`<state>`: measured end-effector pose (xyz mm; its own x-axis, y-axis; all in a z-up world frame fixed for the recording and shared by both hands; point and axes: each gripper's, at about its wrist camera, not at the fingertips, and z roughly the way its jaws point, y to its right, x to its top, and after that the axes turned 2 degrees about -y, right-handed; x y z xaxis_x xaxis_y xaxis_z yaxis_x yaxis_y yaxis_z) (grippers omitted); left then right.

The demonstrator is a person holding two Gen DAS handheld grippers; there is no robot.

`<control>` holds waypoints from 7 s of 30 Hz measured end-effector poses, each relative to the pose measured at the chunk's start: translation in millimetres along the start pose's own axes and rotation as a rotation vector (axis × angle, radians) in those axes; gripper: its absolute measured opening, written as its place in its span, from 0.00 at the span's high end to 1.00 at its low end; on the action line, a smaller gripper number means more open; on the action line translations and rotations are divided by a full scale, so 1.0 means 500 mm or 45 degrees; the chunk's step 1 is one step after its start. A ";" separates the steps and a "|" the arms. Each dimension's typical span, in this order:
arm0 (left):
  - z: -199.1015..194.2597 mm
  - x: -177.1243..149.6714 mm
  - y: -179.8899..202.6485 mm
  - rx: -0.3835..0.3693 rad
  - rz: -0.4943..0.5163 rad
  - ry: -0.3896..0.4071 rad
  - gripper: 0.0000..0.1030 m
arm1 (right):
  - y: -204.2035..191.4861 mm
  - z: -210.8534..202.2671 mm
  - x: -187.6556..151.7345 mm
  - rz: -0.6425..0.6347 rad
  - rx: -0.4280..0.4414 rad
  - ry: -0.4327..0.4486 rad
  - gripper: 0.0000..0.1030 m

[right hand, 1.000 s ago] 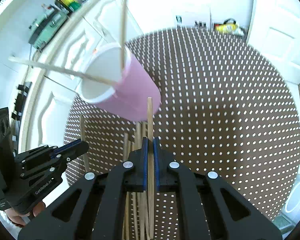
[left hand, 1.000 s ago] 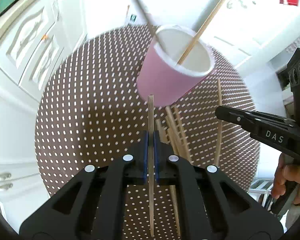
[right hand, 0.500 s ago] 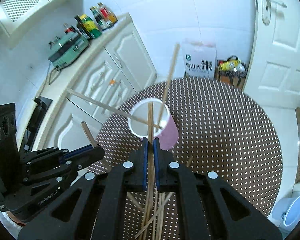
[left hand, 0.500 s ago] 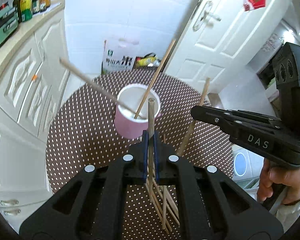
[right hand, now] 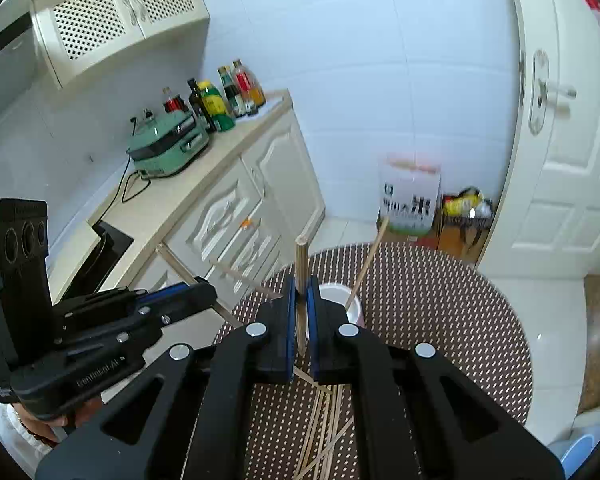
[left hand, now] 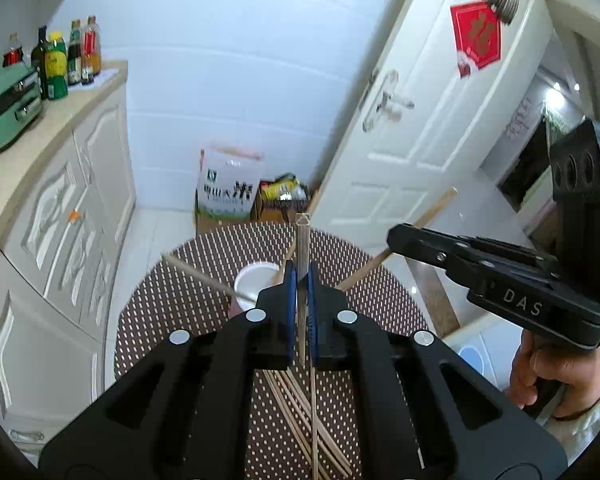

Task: Organize utensils
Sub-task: 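Lower the left tool's chopstick into the pink cup and open while the right tool does likewise, then move both open tools back down to the chopstick pile, then grasp a chopstick with the left tool while the right tool grasps another, then carry both held chopsticks over the pink cup and lower them in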

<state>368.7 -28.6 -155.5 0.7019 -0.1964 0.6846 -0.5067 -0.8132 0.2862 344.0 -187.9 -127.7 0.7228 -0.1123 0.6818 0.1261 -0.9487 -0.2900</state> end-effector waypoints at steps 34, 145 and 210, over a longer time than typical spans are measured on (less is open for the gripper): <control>-0.021 0.062 -0.038 0.143 -0.129 0.247 0.95 | 0.022 0.033 0.023 -0.046 -0.048 -0.002 0.96; 0.422 -0.285 -0.066 0.480 -0.111 -0.683 0.67 | 0.201 0.372 -0.277 0.368 -0.002 -0.801 0.76; -0.014 0.054 0.002 0.034 0.010 0.114 0.94 | 0.028 -0.015 0.028 0.001 -0.056 0.107 0.96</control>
<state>383.5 -30.8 -132.1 0.6498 -0.1538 0.7444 -0.4977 -0.8262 0.2638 350.9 -204.8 -117.3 0.6630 -0.1359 0.7362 0.0942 -0.9604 -0.2621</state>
